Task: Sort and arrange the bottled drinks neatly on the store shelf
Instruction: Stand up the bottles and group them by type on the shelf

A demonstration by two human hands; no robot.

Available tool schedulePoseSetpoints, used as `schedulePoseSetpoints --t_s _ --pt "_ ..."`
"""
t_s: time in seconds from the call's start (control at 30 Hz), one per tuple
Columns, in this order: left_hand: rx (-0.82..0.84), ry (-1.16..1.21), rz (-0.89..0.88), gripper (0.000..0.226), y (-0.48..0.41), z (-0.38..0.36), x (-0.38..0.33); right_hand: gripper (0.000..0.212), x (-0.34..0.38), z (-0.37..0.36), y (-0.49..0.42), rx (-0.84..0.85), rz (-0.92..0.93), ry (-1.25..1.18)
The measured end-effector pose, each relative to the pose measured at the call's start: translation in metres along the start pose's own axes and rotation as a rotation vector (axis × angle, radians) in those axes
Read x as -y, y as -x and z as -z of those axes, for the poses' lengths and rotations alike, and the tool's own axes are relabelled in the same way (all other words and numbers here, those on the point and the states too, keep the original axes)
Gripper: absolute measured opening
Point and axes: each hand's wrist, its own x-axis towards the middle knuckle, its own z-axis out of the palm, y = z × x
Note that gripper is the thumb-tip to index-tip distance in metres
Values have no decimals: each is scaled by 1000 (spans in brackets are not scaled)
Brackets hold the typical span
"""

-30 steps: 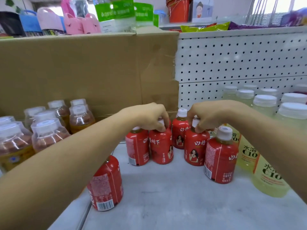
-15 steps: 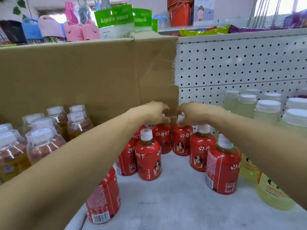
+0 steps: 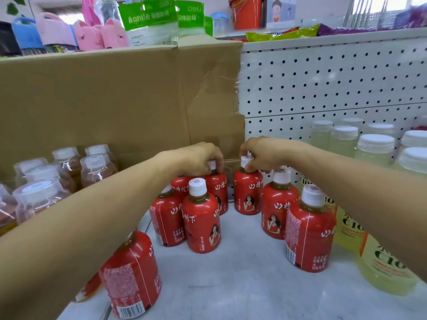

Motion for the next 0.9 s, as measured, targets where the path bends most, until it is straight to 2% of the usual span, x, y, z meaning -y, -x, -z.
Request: schedulePoseSetpoints --t_s 0.07,0.17,0.33,0.47,0.53,0.7,0.83,0.9 --pt "-41 18 22 26 0 0 0 40 2 -2 -4 10 20 -16" --pt "-110 9 89 32 -1 3 -3 39 6 -4 -10 12 45 -21" --pt "-78 -46 108 30 1 3 -8 44 10 -6 -12 22 35 -24" --pt "-23 -44 191 51 15 14 -18 60 7 6 8 42 -6 -45" --pt "-31 -39 192 53 35 23 -27 64 3 15 26 38 -34 7" --pt "139 9 152 42 89 18 -38 44 -1 18 64 136 -164 83" --pt "28 31 116 27 88 8 -34 22 1 9 64 29 -156 33" --pt "-4 -4 85 26 82 7 -36 18 4 5 62 4 -110 8"
